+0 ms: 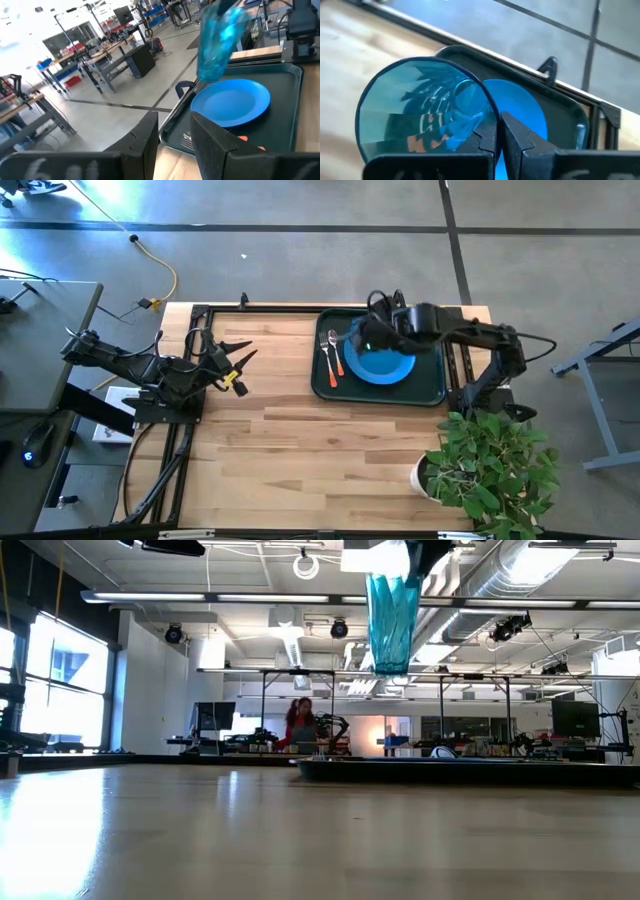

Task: Pick and place plate/cup/fork/spoon on tray
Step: Put the blue cup on the green serving tray to the right of the blue plate

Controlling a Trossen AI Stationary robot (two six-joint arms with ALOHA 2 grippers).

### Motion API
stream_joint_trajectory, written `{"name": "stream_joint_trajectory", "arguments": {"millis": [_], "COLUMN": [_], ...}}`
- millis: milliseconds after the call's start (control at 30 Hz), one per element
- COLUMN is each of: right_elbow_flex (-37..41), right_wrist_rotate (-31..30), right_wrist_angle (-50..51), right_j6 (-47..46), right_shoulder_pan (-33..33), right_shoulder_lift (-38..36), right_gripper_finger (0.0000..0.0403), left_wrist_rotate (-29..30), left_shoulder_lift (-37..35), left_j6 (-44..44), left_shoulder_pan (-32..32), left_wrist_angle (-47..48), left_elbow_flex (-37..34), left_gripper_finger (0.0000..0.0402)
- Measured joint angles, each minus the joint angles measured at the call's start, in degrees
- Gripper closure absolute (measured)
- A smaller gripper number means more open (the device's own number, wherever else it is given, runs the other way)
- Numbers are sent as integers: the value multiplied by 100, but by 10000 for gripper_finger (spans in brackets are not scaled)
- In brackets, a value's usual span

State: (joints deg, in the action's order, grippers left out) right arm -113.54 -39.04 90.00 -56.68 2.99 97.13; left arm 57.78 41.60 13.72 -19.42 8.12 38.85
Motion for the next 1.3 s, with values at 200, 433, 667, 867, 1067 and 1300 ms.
{"name": "stream_joint_trajectory", "arguments": {"millis": [200,433,667,867,1067,1300], "right_elbow_flex": [3,706,1902,3046,3811,4521], "right_wrist_rotate": [379,652,487,488,242,299], "right_wrist_angle": [4,-22,-4,4,-66,-580], "right_j6": [-8,-188,-650,-1211,-1837,-1989], "right_shoulder_pan": [725,1489,2085,2455,2713,3100], "right_shoulder_lift": [-5,-67,-523,-1260,-1885,-2227], "right_gripper_finger": [402,402,402,402,402,402], "left_wrist_rotate": [8,7,-257,-730,-1183,-1630], "left_shoulder_lift": [0,0,0,0,0,0], "left_j6": [530,787,740,641,532,425], "left_shoulder_pan": [65,441,754,1025,1314,1589], "left_wrist_angle": [-323,-366,-341,-376,-376,-488], "left_elbow_flex": [0,0,2,2,2,2], "left_gripper_finger": [298,298,298,298,298,298]}}
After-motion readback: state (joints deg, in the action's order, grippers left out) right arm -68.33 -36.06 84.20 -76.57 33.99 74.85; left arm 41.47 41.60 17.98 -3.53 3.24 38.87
